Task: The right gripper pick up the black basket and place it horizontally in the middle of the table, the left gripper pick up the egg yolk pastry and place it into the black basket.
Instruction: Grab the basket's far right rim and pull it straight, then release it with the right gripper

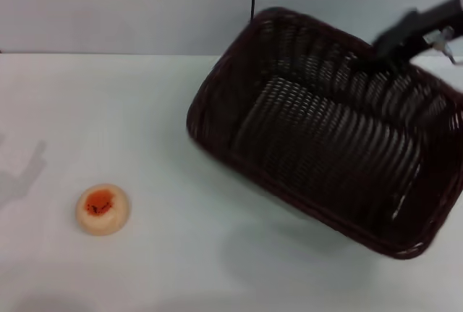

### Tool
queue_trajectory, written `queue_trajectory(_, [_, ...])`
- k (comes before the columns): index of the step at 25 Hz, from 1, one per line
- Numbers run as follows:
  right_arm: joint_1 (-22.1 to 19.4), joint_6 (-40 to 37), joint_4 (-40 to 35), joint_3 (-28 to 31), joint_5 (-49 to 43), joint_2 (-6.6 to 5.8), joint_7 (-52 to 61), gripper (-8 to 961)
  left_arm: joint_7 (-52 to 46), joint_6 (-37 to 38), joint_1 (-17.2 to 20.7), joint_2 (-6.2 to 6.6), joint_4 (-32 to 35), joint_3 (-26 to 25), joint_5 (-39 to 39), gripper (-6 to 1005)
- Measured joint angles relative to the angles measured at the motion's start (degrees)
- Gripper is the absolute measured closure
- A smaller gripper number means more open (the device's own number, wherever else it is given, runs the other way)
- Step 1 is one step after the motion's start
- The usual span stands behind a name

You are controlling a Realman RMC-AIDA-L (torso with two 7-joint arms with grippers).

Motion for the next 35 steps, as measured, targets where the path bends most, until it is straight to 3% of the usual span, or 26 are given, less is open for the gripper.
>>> queue_trajectory(3, [3.84,-3.81,2.19,-0.03,4.69,-1.34,-8.47,774,0.02,0.17,0.43,-0.06,-0.2,0.02,0.0,253])
queue_trajectory(7, [7.67,-5.89,6.56,-0.11,5.52,-1.99,-12.77,771,0.04,1.32,1.9,-0.22,-1.71,0.19,0.03,256])
queue_trajectory(10, [9.95,-6.59,9.45,-0.83,5.53,-1.55,-15.59,769,0.25,1.96,2.69,-0.3,-3.03,0.3,0.31,258])
queue_trajectory(13, [10.55,-5.94,10.53,-2.97,5.65,0.39,-18.24,767,0.73,2.32,3.55,-0.38,-4.59,0.38,0.39,259])
queue_trajectory(18, [9.94,-4.87,10.97,-5.01,5.54,2.01,-20.22,764,0.84,3.11,4.55,-0.49,-5.62,0.47,0.51,263])
queue_trajectory(35, [6.0,1.6,10.58,-7.55,5.82,3.11,-19.58,752,0.83,4.1,5.8,-0.5,-6.39,0.6,0.54,273])
